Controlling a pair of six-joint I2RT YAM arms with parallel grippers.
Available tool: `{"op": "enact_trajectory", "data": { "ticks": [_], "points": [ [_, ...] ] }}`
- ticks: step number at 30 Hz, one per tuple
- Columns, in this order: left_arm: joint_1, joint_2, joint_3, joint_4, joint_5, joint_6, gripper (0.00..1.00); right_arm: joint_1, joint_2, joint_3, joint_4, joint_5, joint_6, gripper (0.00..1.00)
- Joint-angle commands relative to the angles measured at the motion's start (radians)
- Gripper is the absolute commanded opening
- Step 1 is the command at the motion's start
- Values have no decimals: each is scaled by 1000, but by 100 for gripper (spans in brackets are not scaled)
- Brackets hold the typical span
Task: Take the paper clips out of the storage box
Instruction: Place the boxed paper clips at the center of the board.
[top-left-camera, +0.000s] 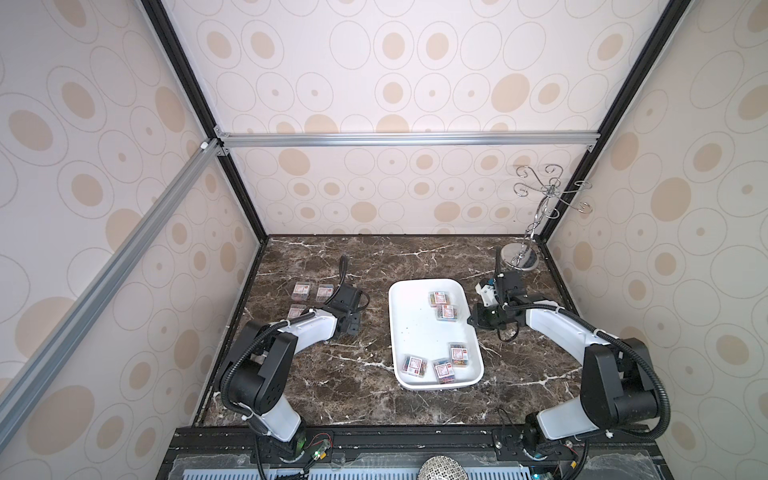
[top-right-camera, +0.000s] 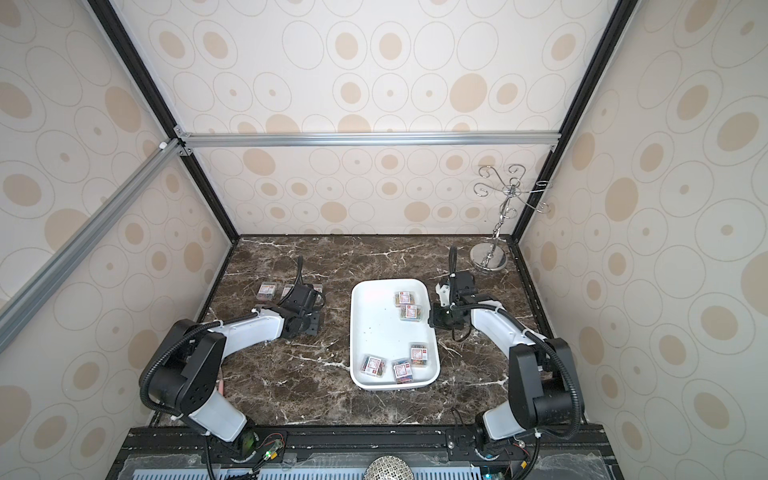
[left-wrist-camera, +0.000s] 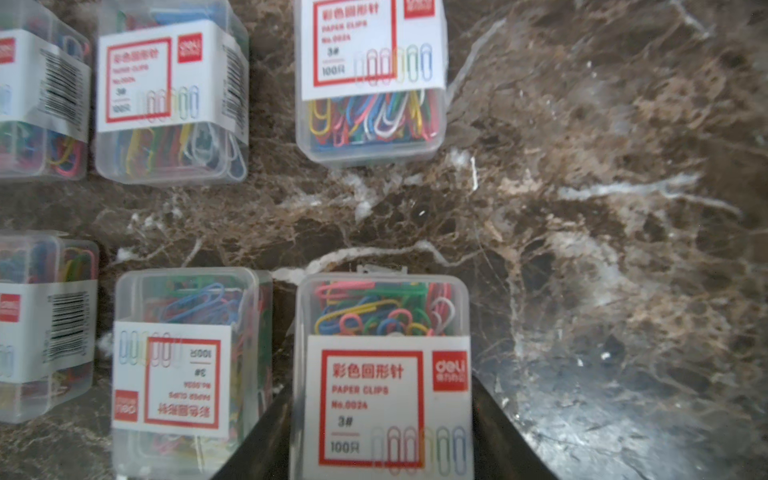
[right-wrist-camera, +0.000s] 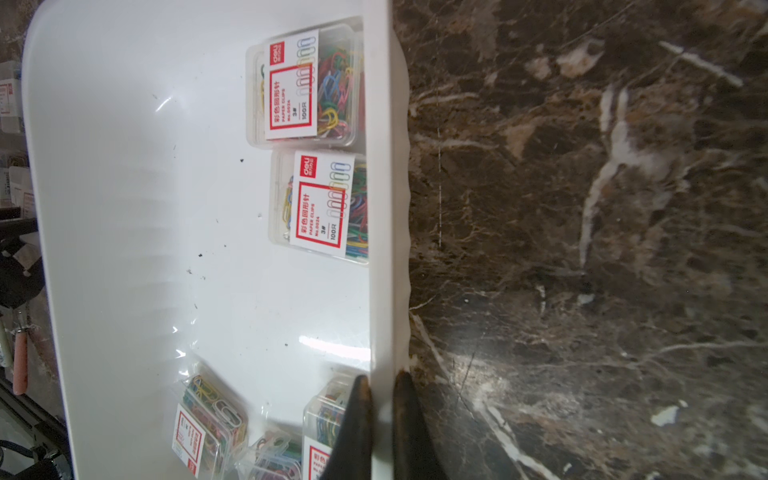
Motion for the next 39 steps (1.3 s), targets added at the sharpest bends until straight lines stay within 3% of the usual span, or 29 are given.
{"op": "enact_trajectory", "data": {
  "ticks": [1,39],
  "points": [
    [11,5,28,12,11,21,56,2,16,17,-24,13,-19,8],
    [15,50,57,-44,44,-28,58,3,43,33,-15,4,-20,8]
  ]
}}
